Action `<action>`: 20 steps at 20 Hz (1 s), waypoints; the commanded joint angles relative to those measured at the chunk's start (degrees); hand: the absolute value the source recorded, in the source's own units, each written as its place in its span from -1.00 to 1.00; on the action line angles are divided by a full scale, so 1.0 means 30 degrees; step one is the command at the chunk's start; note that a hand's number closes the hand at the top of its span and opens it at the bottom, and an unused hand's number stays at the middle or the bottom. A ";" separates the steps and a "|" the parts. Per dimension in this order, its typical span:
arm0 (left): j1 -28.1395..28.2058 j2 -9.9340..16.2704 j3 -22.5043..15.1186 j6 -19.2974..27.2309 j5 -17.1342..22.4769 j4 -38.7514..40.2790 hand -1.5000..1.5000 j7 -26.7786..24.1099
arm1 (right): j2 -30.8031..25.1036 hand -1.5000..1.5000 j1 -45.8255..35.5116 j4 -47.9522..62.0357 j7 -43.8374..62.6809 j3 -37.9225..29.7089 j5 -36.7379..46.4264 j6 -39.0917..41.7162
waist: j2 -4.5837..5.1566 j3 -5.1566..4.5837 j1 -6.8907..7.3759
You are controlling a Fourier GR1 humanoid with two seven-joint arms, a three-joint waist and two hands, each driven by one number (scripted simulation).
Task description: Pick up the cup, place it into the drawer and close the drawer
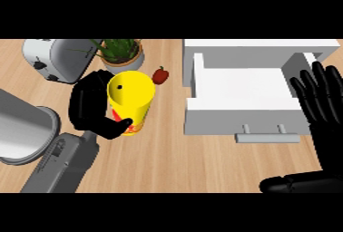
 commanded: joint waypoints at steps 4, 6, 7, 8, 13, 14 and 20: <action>-0.3673 -0.1123 0.0369 0.2268 -0.1596 -0.0154 1.00 0.3251 | -0.0094 -1.00 0.0645 -0.0727 0.0052 -0.0072 0.0010 0.0134 | 0.0027 -0.0005 -0.0136; -0.5173 -0.0456 0.0968 0.2494 -0.1336 -0.0773 1.00 0.4991 | 0.0106 -1.00 0.0123 0.0592 -0.1204 0.0037 0.0712 0.0088 | 0.0031 -0.0001 -0.0085; -0.5617 -0.1493 0.0442 0.3624 -0.2053 -0.0472 1.00 0.5061 | -0.0244 -1.00 0.0601 -0.0779 -0.0039 -0.0322 -0.0258 0.0296 | 0.0016 -0.0002 -0.0166; -0.5504 -0.1951 0.0158 0.3371 -0.2563 -0.0184 1.00 0.4457 | -0.0603 -1.00 0.0075 -0.0574 0.0407 -0.1012 -0.1030 0.0410 | 0.0026 -0.0004 -0.0144; -0.8809 -0.1939 0.1297 0.3659 -0.3086 0.1487 1.00 0.6266 | -0.0456 -1.00 0.0173 0.0945 -0.0939 -0.0835 -0.0498 0.0780 | 0.0046 0.0000 -0.0145; -0.8677 -0.2986 0.0416 0.4579 -0.3925 0.1622 1.00 0.6063 | 0.0146 -1.00 -0.0842 0.0887 -0.0187 -0.0018 0.0420 -0.0320 | 0.0042 -0.0004 -0.0102; -1.0807 -0.3761 0.1035 0.4334 -0.4814 0.4701 1.00 0.6334 | -0.0554 -1.00 -0.0298 0.0702 -0.0404 -0.1209 -0.0891 0.0526 | 0.0058 -0.0001 -0.0228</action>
